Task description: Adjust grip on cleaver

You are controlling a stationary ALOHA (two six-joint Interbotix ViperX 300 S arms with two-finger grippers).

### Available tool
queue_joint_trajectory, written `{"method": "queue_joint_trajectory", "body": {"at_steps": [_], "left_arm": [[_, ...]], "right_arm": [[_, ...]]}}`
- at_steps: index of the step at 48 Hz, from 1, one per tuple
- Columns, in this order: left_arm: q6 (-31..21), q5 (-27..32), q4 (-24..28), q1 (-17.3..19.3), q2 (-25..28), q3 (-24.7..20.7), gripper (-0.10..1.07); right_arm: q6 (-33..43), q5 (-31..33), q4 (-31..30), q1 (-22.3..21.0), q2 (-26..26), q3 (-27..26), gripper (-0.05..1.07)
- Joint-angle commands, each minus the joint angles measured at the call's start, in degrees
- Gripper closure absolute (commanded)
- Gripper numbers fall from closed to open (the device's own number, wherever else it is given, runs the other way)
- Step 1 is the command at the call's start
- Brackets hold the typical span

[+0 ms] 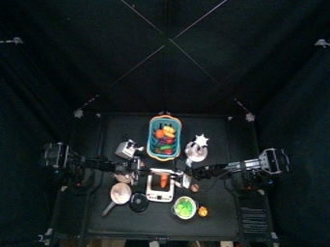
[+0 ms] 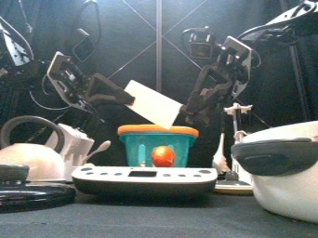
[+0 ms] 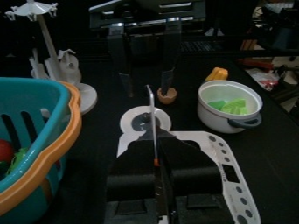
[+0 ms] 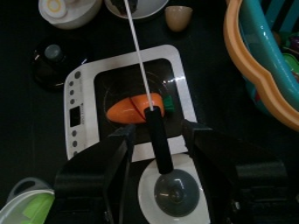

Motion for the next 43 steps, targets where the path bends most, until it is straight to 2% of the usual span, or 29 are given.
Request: {"method": "queue_joint_trajectory", "body": {"at_steps": [1,24,33,43], "left_arm": [[0.09,-0.62,0.0,0.18,-0.88,-1.23,0.69],[0.0,-0.18,0.09,-0.18,-0.09,0.44,0.69],[-0.26,0.88,0.09,-0.35,0.0,1.14,0.69],[-0.35,5.63,0.09,-0.35,0.44,1.14,0.69]], "right_arm": [[-0.09,-0.35,0.09,0.09,-0.62,-0.26,0.29],[0.0,1.49,-0.88,0.0,-1.41,-0.79,0.57],[0.0,2.02,-0.62,0.0,-1.49,-0.97,0.61],[0.0,2.11,-0.53,0.09,-1.49,-1.58,0.61]]}}
